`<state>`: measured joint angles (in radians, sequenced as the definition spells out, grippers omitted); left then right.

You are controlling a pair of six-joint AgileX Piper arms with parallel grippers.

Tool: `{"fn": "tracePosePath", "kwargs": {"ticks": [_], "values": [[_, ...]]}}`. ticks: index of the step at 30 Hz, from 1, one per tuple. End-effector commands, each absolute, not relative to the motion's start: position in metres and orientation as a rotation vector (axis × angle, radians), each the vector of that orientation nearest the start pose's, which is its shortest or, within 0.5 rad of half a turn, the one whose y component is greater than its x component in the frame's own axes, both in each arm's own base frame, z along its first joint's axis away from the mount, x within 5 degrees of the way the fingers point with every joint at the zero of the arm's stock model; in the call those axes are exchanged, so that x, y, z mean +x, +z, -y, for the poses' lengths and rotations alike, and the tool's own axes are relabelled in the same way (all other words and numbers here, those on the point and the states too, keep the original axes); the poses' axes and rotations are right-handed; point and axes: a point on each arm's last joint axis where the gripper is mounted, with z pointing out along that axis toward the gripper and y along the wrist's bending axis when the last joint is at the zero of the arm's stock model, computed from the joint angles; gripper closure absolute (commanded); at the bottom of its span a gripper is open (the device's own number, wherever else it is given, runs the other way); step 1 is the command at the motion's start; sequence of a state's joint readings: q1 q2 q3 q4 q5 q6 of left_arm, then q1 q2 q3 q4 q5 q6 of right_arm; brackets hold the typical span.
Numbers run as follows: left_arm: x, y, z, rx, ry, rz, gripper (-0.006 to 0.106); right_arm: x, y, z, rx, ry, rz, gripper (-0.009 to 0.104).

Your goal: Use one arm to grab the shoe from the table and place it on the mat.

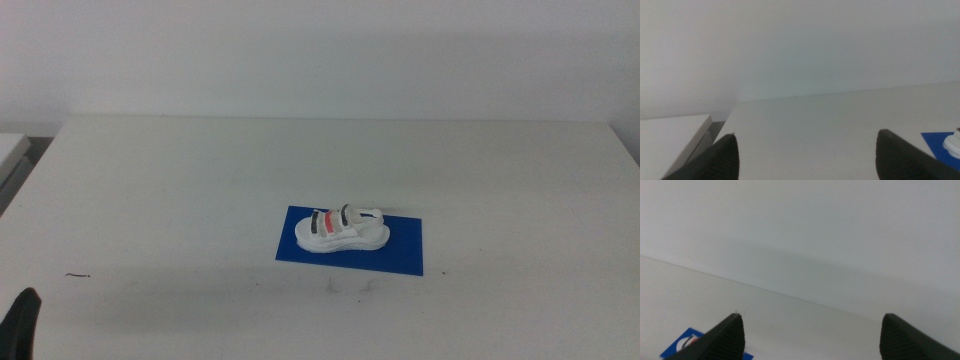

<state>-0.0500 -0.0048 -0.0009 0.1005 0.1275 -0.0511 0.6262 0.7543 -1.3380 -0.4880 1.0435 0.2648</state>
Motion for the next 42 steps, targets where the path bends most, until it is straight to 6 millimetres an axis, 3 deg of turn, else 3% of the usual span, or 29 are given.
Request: {"fn": "tracePosePath", "kwargs": {"ticks": [1,6,10,13,17,20,24,29,32,37,42], "values": [[0.056,0.203,0.002,0.065,0.002,-1.598,0.007,0.075,0.461,-0.013,-0.376,0.045,-1.763,0.003],[0.056,0.203,0.002,0.065,0.002,-1.598,0.007,0.05,0.383,-0.018,-0.545,0.18,-1.519,0.003],[0.056,0.203,0.002,0.065,0.002,-1.598,0.007,0.044,0.324,-0.014,-0.476,0.243,-1.506,0.003],[0.056,0.203,0.002,0.065,0.002,-1.598,0.007,0.048,0.299,-0.006,-0.332,0.249,-1.59,0.003],[0.056,0.203,0.002,0.065,0.002,-1.598,0.007,0.051,0.291,0.002,-0.13,0.287,-1.573,0.003],[0.056,0.203,0.002,0.065,0.002,-1.598,0.007,0.051,0.284,0.006,-0.074,0.278,-1.578,0.003],[0.056,0.203,0.002,0.065,0.002,-1.598,0.007,0.052,0.276,0.005,-0.085,0.276,-1.618,0.003],[0.056,0.203,0.002,0.065,0.002,-1.598,0.007,0.048,0.264,-0.007,-0.417,0.185,-1.68,0.003],[0.056,0.203,0.002,0.065,0.002,-1.598,0.007,0.047,0.264,-0.01,-0.377,0.233,-1.683,0.003],[0.056,0.203,0.002,0.065,0.002,-1.598,0.007,0.048,0.263,-0.01,-0.371,0.089,-1.63,0.003],[0.056,0.203,0.002,0.065,0.002,-1.598,0.007,0.054,0.249,-0.008,-0.212,0.055,-1.612,0.003]]}}
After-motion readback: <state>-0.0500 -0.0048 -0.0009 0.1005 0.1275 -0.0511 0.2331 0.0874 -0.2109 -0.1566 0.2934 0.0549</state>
